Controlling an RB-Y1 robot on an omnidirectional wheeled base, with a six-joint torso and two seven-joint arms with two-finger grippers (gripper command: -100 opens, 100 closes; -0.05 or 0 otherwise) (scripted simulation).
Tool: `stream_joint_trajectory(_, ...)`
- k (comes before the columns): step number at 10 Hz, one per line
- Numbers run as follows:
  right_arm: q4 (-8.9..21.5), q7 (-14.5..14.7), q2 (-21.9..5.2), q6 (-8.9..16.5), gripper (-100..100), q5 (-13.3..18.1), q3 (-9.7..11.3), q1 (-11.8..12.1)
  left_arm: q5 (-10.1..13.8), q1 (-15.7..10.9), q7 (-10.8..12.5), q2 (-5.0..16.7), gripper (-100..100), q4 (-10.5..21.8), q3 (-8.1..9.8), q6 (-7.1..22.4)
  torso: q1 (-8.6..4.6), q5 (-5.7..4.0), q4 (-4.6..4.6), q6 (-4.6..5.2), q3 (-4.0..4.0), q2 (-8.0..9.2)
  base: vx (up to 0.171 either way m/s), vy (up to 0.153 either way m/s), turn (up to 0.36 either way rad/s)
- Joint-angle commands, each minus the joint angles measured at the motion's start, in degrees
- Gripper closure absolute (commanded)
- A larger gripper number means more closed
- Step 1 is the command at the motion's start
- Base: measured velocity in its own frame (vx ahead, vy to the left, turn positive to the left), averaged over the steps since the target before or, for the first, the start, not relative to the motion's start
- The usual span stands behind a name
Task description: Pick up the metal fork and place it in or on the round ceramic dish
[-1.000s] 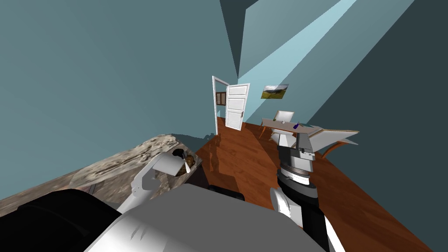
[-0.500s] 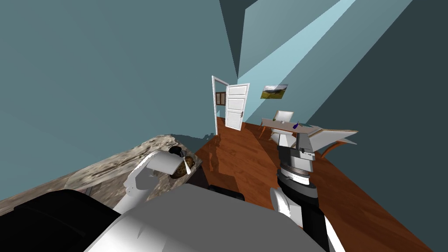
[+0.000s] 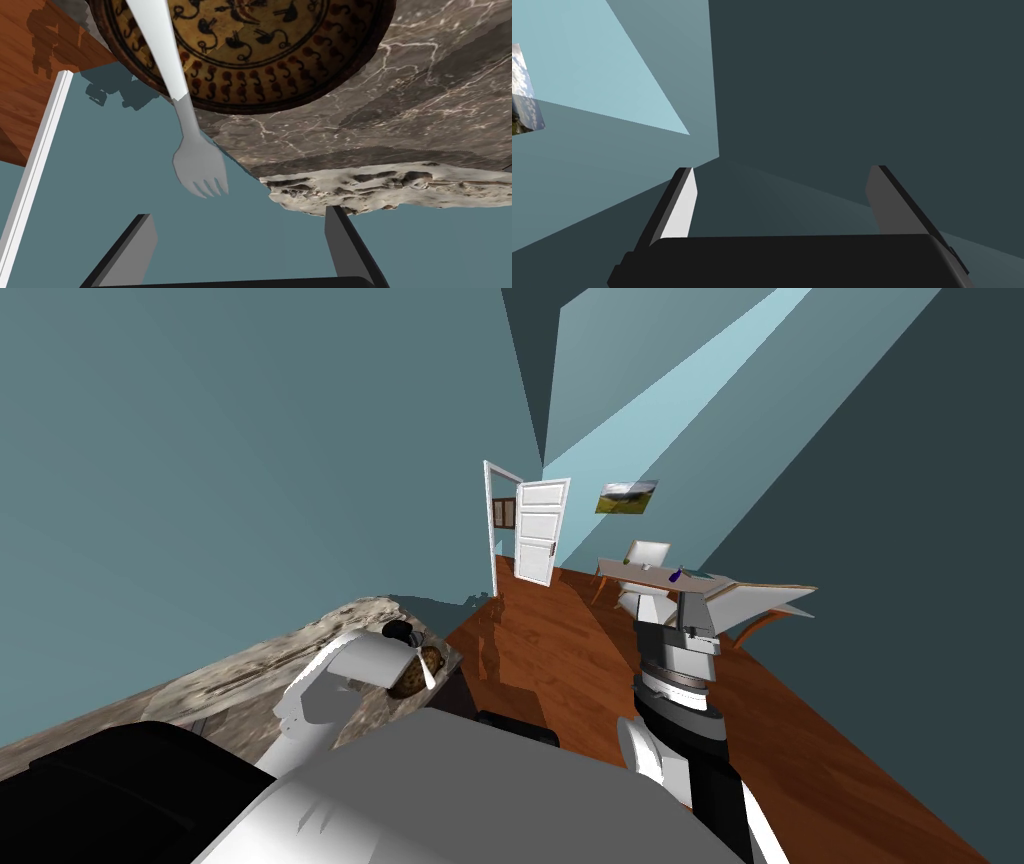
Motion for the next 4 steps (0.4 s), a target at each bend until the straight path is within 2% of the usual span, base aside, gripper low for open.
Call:
stream_joint_trajectory(1,0.0,0.0,0.0,0.0,0,0.0,0.0,0.0,0.0,0.0,0.0,0.0,0,0.0,0.0,0.0,0.0,0.0,0.0,0.0,0.0,0.0,0.0,0.0,0.0)
stream_joint_trajectory(4,0.0,0.0,0.0,0.0,0,0.0,0.0,0.0,0.0,0.0,0.0,0.0,0,0.0,0.0,0.0,0.0,0.0,0.0,0.0,0.0,0.0,0.0,0.0,0.0)
